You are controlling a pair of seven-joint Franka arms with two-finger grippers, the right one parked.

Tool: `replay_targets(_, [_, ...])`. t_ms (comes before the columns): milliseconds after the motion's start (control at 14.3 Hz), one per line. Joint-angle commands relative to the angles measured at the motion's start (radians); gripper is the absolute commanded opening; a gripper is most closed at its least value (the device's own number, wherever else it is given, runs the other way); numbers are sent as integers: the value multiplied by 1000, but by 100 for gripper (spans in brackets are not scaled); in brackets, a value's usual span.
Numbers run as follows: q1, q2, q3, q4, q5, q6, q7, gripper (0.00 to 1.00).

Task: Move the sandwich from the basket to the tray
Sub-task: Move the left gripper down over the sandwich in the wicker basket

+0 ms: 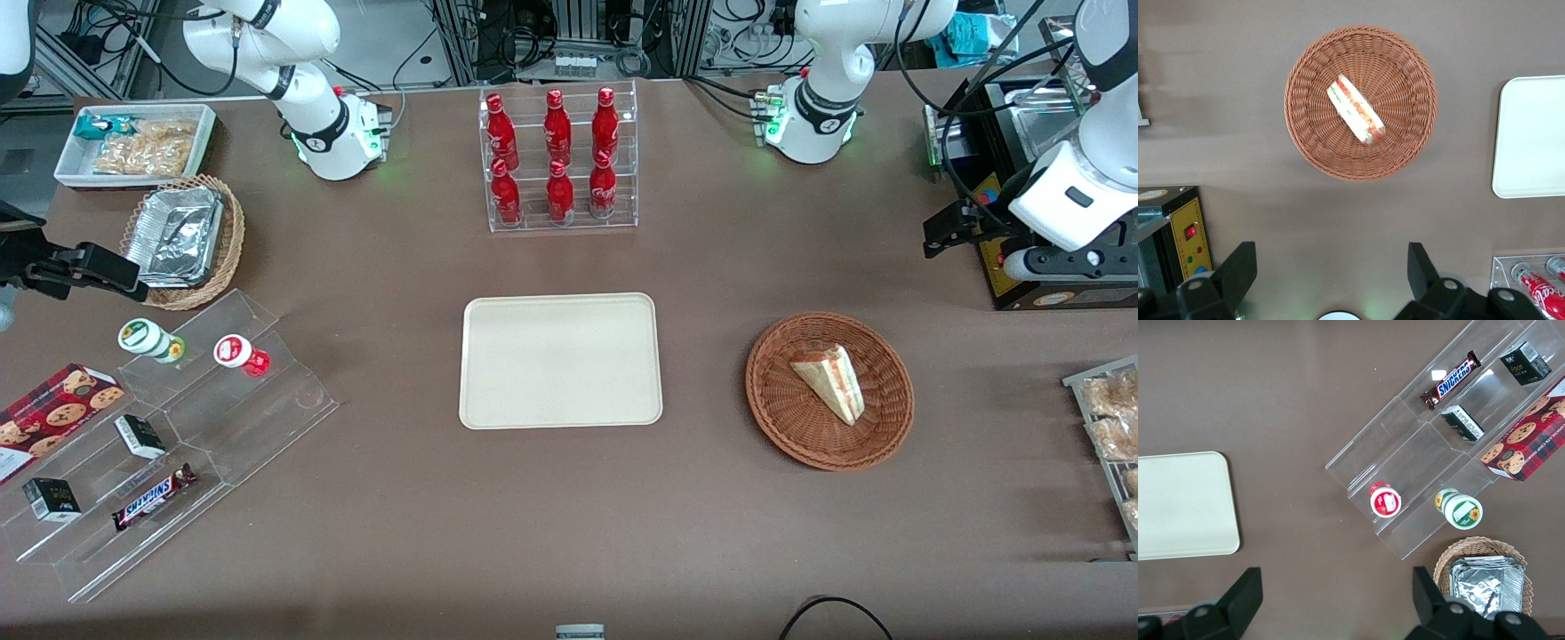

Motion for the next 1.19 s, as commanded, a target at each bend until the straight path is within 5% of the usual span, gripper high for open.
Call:
replay_targets(0, [-7,5,6,14,-12,-36,11,100])
replay_targets(420, [-32,81,6,-57,-14,16,6,100])
replay_targets(1120, [-44,163,6,-461,-12,672,-64,100])
